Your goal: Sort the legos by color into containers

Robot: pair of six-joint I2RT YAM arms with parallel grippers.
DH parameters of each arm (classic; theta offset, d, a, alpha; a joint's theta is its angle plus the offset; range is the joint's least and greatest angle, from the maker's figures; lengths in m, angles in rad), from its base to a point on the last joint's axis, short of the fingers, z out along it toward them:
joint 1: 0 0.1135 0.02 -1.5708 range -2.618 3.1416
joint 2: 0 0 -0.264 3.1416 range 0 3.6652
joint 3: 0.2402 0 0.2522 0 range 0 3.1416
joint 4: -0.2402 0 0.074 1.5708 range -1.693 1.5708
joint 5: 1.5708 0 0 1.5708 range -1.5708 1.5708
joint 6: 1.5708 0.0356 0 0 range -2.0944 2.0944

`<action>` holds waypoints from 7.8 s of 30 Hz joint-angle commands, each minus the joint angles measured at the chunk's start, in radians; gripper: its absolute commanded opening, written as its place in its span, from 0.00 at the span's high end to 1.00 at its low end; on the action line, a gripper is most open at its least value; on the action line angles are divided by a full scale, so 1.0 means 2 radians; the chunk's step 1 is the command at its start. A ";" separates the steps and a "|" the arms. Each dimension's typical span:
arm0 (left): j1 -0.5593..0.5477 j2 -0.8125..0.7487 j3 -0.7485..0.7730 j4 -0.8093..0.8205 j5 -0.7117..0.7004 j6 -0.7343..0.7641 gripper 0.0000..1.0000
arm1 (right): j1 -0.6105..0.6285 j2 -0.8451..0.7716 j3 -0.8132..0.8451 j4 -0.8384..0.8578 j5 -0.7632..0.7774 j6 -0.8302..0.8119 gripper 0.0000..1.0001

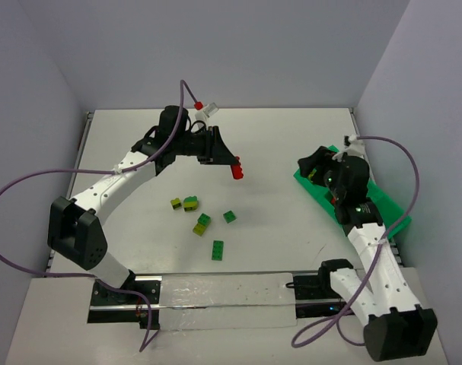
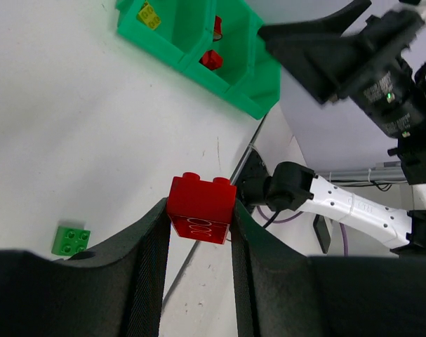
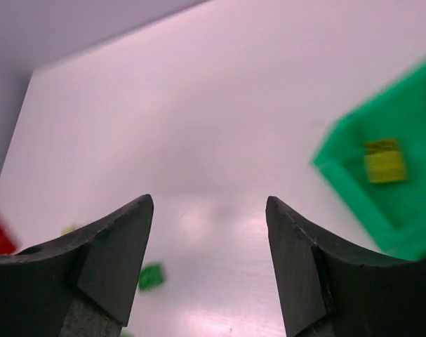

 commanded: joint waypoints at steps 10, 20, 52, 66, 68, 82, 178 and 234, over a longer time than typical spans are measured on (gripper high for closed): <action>-0.002 -0.015 0.003 0.050 0.059 -0.007 1.00 | 0.113 0.106 0.051 0.145 -0.440 -0.020 0.28; -0.005 -0.025 0.001 0.073 0.094 -0.005 1.00 | 0.122 0.167 0.082 0.182 -0.489 0.018 0.27; -0.007 -0.057 0.031 -0.006 0.009 0.061 0.01 | 0.126 0.216 0.113 0.076 -0.461 -0.030 0.98; 0.057 -0.089 0.008 -0.044 -0.065 0.068 0.01 | -0.128 0.077 0.035 -0.114 -0.040 -0.034 1.00; 0.057 -0.087 0.002 -0.043 -0.062 0.068 0.01 | -0.160 0.053 0.015 -0.118 0.045 0.000 1.00; 0.058 -0.080 -0.008 -0.060 -0.077 0.083 0.01 | -0.195 0.047 -0.033 -0.086 0.198 0.086 0.98; 0.101 -0.108 -0.044 -0.179 -0.370 0.031 0.01 | 0.332 0.335 0.126 -0.087 0.161 -0.026 0.95; 0.109 -0.092 0.015 -0.230 -0.324 0.078 0.01 | -0.216 -0.034 -0.068 -0.213 0.513 0.202 0.88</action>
